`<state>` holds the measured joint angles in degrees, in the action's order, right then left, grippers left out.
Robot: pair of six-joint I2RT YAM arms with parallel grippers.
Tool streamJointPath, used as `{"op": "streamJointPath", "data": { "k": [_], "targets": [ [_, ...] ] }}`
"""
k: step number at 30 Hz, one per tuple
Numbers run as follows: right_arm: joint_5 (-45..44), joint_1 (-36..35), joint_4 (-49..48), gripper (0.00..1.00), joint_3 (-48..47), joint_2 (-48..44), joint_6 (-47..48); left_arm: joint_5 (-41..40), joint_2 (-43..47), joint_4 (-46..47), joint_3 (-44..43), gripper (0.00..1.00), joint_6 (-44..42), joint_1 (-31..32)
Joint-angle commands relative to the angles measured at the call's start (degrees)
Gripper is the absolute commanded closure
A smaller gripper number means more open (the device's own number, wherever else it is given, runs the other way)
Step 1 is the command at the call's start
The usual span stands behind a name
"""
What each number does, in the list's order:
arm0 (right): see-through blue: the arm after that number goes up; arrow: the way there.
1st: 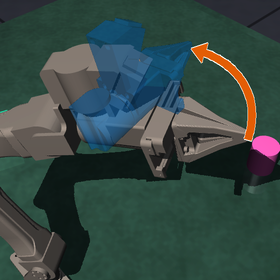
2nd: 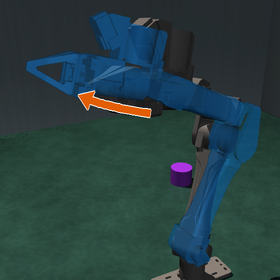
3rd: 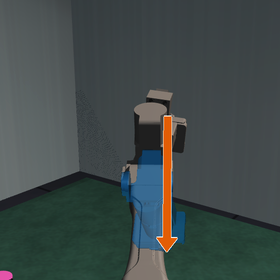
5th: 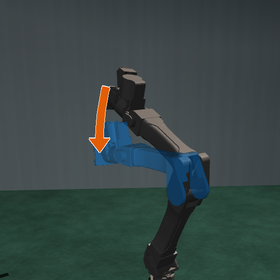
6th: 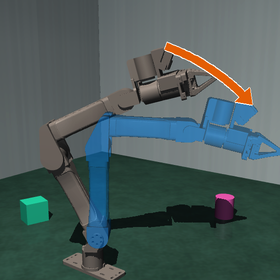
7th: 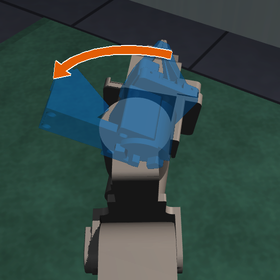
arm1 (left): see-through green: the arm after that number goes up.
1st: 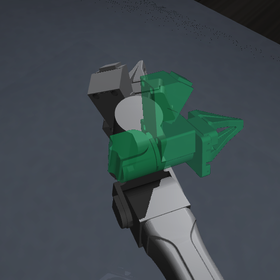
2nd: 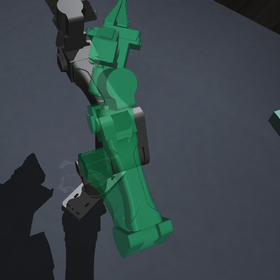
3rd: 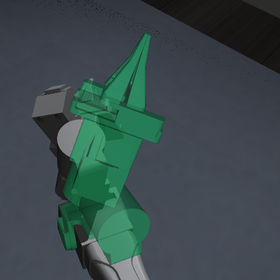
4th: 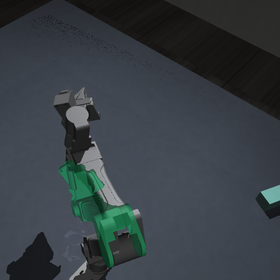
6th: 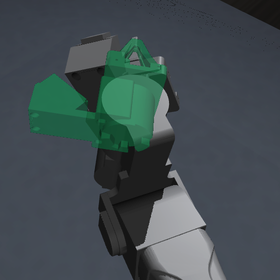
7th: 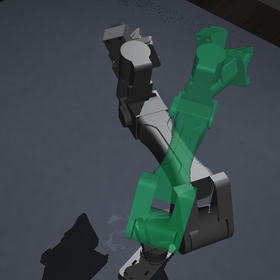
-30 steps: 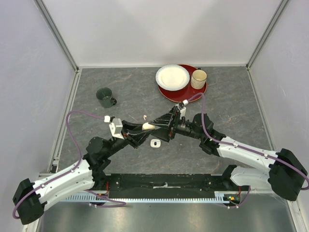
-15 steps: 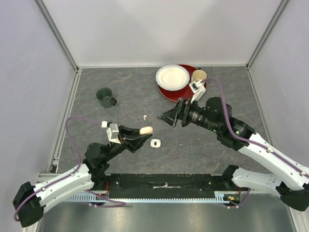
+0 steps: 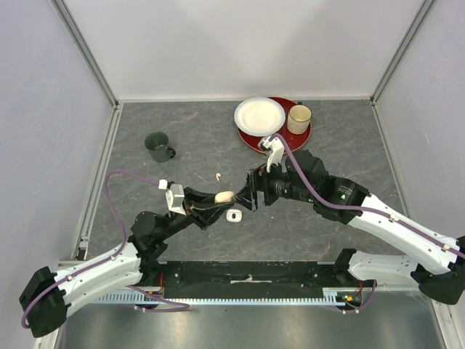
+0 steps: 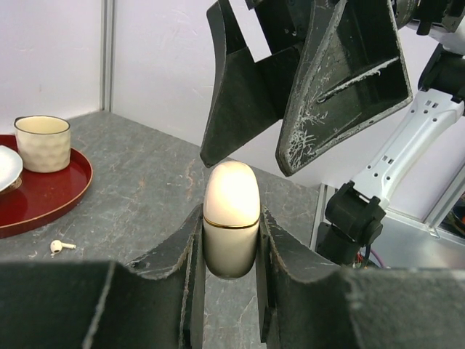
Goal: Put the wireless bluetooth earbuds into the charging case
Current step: Open the charging case.
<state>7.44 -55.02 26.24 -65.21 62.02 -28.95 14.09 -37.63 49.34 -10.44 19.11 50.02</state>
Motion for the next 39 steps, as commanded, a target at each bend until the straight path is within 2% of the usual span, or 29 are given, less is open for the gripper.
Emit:
{"op": "streamJointPath", "data": {
  "k": [1,16,26,35,39],
  "targets": [
    [-0.9,-0.5,-0.1,0.12,-1.9,0.6,1.0,0.9,0.4,3.3,-2.2,0.98,0.6,0.2],
    [-6.0,-0.6,-0.7,0.11,-1.1,1.3,-1.9,3.7,1.5,4.0,-2.6,0.98,0.9,0.3],
    [-8.8,-0.5,-2.2,0.1,-0.5,1.4,-4.8,9.8,0.2,6.1,-3.3,0.98,-2.1,0.3],
    [-7.6,-0.6,-5.7,0.07,-0.7,1.7,-7.7,9.0,1.9,4.4,-2.4,0.98,-4.1,0.2],
    [-4.0,-0.5,-8.0,0.06,-1.0,1.2,-9.0,7.5,3.4,3.1,-1.5,0.98,-4.2,0.3]
  ]
}}
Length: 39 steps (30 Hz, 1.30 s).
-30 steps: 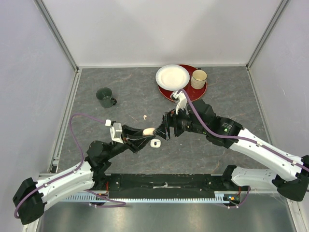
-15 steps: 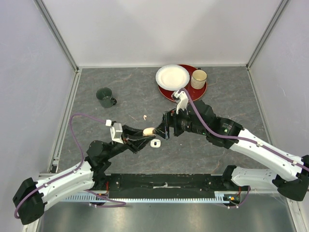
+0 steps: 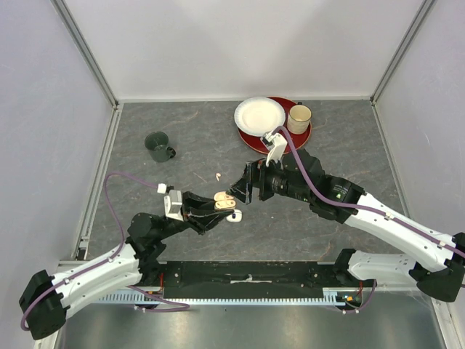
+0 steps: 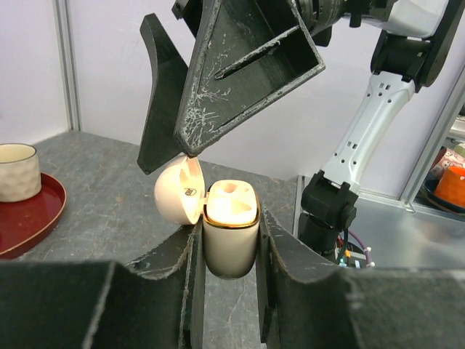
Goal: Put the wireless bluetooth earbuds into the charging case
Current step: Open the charging case, then move the earbud to the center of the board.
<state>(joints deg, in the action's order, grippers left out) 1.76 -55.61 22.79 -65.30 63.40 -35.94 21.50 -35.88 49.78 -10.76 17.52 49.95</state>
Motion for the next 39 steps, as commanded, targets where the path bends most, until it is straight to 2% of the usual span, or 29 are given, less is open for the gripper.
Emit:
{"op": "streamJointPath", "data": {
  "k": [1,7,14,16,19,22,28,35,39],
  "targets": [
    [1.8,0.0,-5.1,0.06,-1.0,-0.8,-2.2,-0.1,2.0,2.4,-0.9,0.98,-2.7,0.2],
    [0.1,0.5,-6.5,0.03,-4.6,-3.5,-2.3,-2.9,6.0,-0.4,1.1,0.98,-2.9,0.2],
    [-11.6,2.7,-0.6,0.03,-5.7,-3.5,1.5,-3.8,11.0,-5.1,1.4,0.98,-3.6,0.2],
    [-13.6,4.1,2.7,0.05,-5.4,-1.3,5.2,-3.7,12.6,-7.1,0.9,0.98,-3.7,0.2],
    [-14.0,8.4,7.3,0.21,-4.8,3.2,8.1,-3.6,14.5,-9.2,0.7,0.98,-3.8,0.3],
    [-12.8,11.7,8.4,0.27,-4.0,8.0,12.7,-3.4,16.3,-10.8,0.7,0.98,-3.6,0.2],
    [-12.4,14.3,6.7,0.35,-3.9,18.2,24.0,-4.1,18.8,-13.1,1.2,0.98,-3.2,0.2],
    [-12.0,17.3,2.2,0.39,-5.7,31.9,26.4,-4.9,22.3,-17.0,1.2,0.98,-3.9,0.3],
    [-12.1,18.3,0.3,0.41,-7.5,36.2,28.4,-5.2,24.1,-19.8,0.7,0.98,-4.7,0.2]
  ]
}}
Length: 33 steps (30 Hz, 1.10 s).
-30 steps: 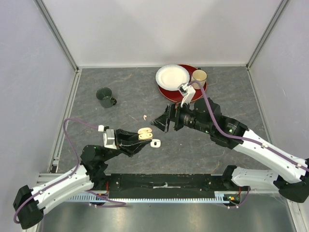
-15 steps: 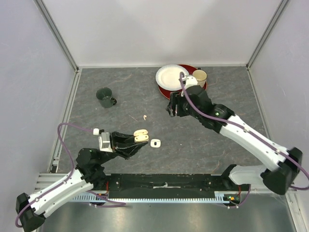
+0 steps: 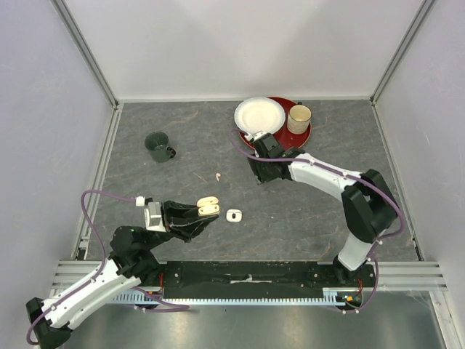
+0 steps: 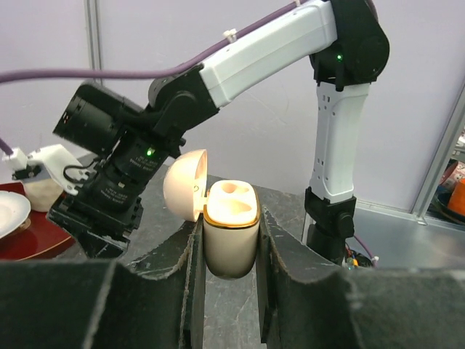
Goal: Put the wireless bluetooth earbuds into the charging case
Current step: Move the earbud to the center of the board.
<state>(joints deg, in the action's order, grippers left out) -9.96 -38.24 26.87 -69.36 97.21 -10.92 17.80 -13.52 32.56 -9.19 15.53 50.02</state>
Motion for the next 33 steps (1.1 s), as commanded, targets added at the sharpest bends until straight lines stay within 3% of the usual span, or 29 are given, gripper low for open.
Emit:
{"op": "streamJointPath", "data": {
  "k": [1,33],
  "targets": [
    [-0.3,1.4,-4.6,0.41,-3.4,2.8,3.5,-1.6,2.2,-3.0,-0.9,0.98,-3.0,0.2],
    [6.6,7.4,-10.8,0.43,-9.4,17.7,8.2,-2.8,4.4,-6.6,-0.9,0.98,-4.9,0.2]
  ]
}}
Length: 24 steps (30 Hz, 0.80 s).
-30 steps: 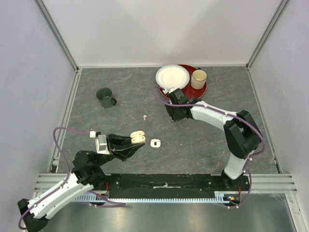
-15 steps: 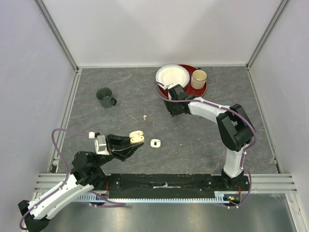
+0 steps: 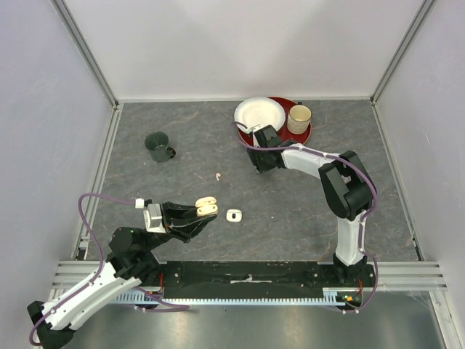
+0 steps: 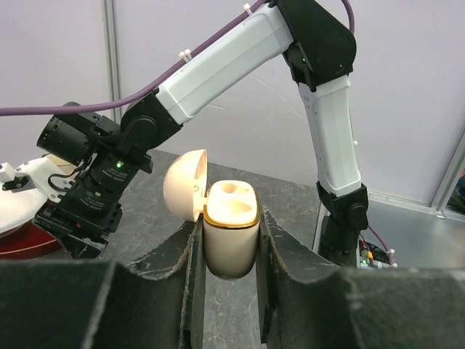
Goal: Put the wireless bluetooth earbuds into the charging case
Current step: Move the earbud to the center of the board.
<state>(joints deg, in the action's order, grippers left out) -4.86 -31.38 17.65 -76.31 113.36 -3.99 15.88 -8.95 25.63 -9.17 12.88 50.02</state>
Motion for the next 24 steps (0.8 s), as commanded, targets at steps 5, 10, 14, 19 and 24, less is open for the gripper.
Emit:
{"op": "streamJointPath", "data": {
  "k": [5,10,14,19,24],
  "targets": [
    [2.5,1.3,-1.8,0.47,-2.1,2.6,1.0,-0.9,0.1,0.0,-1.0,0.98,-2.2,0.2],
    [4.2,1.9,-2.1,0.54,-1.2,2.8,0.6,-1.3,0.5,-0.3,-0.7,0.98,-1.9,0.3],
    [4.7,2.3,-2.0,0.6,-0.5,3.2,-0.3,-1.4,0.7,-0.5,-0.6,0.98,-1.6,0.2],
    [6.8,2.4,-2.0,0.64,0.9,2.8,-2.8,-1.5,1.0,-0.8,-0.7,0.98,-1.5,0.3],
    [7.1,2.3,-2.0,0.76,4.3,-0.1,-7.2,-1.6,1.7,-1.7,-0.8,0.98,-1.3,0.2]
  ]
}}
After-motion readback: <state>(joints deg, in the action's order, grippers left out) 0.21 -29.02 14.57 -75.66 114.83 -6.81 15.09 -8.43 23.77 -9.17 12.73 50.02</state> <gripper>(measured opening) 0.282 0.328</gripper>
